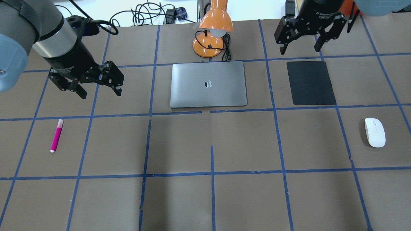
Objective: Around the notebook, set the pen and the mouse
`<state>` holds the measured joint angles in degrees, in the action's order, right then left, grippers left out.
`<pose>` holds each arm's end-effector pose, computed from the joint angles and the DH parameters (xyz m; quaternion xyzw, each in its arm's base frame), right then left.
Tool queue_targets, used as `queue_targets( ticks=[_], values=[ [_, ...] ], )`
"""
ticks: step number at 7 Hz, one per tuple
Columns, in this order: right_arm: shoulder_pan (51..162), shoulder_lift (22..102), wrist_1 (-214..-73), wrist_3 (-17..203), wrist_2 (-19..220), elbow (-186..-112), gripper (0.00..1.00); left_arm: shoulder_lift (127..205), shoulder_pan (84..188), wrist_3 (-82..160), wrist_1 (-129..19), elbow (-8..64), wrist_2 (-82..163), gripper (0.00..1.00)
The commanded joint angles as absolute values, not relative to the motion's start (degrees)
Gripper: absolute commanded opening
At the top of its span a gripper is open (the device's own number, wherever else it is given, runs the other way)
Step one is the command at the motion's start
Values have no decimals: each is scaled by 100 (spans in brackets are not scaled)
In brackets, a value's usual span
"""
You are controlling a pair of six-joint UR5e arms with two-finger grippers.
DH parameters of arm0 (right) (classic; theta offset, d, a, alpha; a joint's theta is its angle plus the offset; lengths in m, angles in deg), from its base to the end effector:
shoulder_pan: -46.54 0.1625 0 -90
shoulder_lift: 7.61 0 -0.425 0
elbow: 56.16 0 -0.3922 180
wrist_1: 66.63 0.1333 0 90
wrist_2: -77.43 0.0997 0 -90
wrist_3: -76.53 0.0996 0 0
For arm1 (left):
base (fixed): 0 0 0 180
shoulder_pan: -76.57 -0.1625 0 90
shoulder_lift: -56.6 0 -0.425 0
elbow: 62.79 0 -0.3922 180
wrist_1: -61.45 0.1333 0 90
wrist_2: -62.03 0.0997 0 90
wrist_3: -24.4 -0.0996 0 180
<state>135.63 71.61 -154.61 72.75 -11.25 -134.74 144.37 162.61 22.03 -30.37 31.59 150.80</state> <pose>0.1265 -0.5710 0.4824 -0.0249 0.9996 0.0116 0.0120 -0.1028 -0.4762 0.4662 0.0142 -0.9992 -0.0340 0.0126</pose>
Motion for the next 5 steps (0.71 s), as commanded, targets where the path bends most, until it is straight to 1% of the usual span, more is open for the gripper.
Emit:
queue_targets(
  ticks=[1,5],
  values=[
    [13566,7149,-15461,7275,-1142,-13474,100,14432,16261,2203,-3040,3160,15080,100],
    [13444,7123,-15409,7267,-1239,-13526,100,14467,16253,2203,-2979,3151,15072,100]
  ],
)
